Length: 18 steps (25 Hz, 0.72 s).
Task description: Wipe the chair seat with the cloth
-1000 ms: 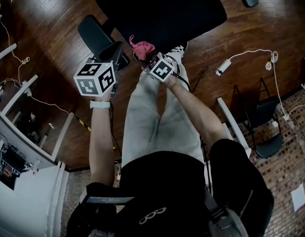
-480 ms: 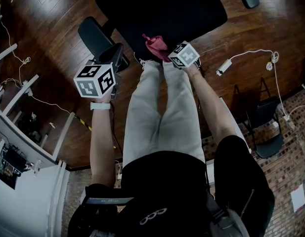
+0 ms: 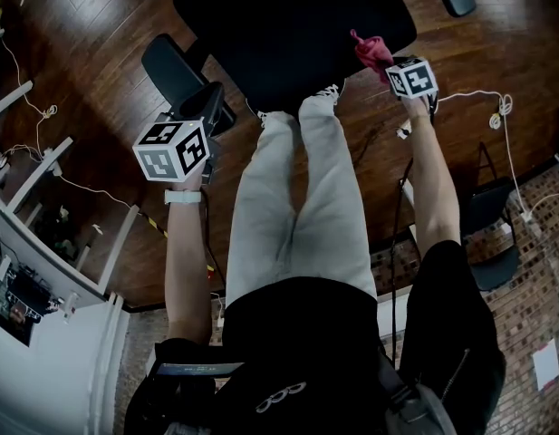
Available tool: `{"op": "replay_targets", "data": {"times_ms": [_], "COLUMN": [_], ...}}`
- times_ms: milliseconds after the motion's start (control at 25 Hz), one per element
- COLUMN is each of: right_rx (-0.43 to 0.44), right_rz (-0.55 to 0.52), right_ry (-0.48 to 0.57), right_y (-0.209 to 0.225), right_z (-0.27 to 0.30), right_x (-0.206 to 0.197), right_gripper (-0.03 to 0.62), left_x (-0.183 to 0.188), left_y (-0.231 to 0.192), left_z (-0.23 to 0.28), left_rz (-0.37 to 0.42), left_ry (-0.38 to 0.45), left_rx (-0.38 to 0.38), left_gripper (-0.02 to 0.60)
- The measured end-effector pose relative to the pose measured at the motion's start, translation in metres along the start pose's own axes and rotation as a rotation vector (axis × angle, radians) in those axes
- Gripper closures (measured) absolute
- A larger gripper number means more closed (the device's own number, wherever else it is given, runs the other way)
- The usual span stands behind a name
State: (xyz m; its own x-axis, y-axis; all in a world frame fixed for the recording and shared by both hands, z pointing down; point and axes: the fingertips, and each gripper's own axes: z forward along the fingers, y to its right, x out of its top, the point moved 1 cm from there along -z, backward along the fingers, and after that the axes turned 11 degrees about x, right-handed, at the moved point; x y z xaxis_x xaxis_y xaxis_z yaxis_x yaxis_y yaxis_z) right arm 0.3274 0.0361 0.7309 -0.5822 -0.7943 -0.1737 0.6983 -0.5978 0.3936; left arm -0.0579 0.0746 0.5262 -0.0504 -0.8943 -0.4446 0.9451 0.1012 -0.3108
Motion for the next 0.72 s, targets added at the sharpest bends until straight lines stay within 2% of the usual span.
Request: {"op": "replay_targets", "data": {"times_ms": [120,240,320,440,560,640,720], "right_rx": [-0.180,-0.327,-0.396,-0.387,-0.344,-0.402,-0.418], "right_rz": [0.097,0.230,0.285,0.264,0.163,0.109,0.094], "right_ry": [0.006,0.093,0.149,0.157,0.088,0.006,-0.013], "right_y": [0.056,0.099,0.115,0.113,0.086,0.071,0.056], "right_z": [-0.032,-0.074,-0.097,-0.095,-0.063,-0.051,-0.046], "right_x": [-0.012,-0.014,-0.009,0.006,0.026,0.032,0.037], "right_gripper": [0.522,0.522,0.523,0.523,0.523,0.528,0.528], "left_x": [0.000,0.000,0.000,0.000,0.000,0.000,0.000], "left_y": [-0.001,0.000,0.000,0.000,0.002,0.003,0.003], "left_z": [0.000,0.000,-0.001,0.000,0.000,-0.001,-0.002], "left_rz": [0.000,0.000,0.002,0.007,0.012,0.014,0.017], "left_ry": [-0.001,0.000,0.001,0.000,0.002,0.005,0.009], "left_rx": [-0.001,-0.002,0.000,0.004,0.001,0.000,0.001], "left_gripper": [0.591,0.592,0.592,0.592,0.592,0.592,0.592]}}
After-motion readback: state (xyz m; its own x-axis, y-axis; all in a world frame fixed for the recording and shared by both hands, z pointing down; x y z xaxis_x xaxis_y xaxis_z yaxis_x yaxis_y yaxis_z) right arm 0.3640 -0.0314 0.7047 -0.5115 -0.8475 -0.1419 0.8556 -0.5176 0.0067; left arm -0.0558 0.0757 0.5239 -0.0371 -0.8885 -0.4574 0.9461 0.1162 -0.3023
